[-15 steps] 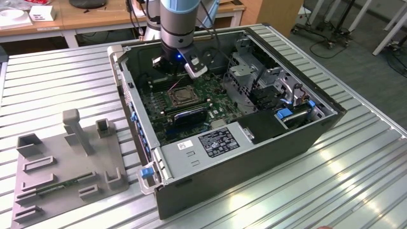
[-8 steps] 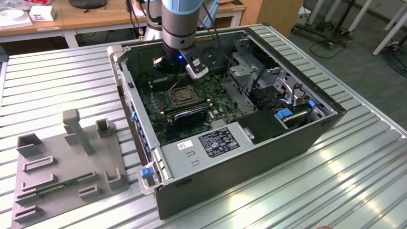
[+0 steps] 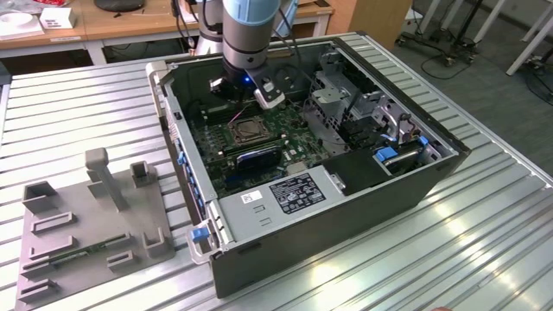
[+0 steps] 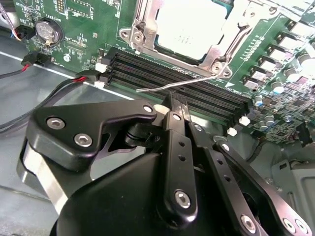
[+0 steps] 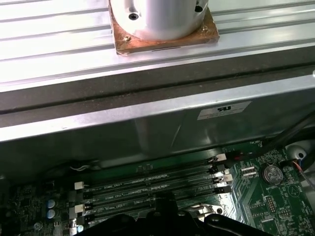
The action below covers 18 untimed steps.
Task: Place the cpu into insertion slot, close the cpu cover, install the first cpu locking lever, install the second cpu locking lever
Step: 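Install the first cpu locking lever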
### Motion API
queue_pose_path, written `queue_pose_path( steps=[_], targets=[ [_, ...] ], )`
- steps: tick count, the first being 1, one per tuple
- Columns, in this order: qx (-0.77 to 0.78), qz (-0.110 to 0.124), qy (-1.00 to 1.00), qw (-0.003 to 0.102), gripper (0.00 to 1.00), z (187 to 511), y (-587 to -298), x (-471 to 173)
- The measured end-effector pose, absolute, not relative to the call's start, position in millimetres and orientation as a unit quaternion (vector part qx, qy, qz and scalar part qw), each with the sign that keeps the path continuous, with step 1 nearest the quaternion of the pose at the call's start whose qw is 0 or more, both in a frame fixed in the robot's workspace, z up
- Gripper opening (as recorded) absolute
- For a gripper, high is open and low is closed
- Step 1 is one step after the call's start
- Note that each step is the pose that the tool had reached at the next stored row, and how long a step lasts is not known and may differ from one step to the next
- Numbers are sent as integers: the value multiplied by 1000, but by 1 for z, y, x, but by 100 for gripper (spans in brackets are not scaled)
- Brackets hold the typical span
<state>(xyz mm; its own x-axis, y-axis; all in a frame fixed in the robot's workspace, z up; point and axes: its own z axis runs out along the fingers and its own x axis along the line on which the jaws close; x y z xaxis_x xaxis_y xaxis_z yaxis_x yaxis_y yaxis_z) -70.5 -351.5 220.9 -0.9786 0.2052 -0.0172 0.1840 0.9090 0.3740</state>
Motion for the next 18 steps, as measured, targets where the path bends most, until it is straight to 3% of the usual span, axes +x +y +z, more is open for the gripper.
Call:
queue_pose_path(
  steps=[18],
  targets=[
    [100,191,976,27,11,210,-352,-58]
  ],
)
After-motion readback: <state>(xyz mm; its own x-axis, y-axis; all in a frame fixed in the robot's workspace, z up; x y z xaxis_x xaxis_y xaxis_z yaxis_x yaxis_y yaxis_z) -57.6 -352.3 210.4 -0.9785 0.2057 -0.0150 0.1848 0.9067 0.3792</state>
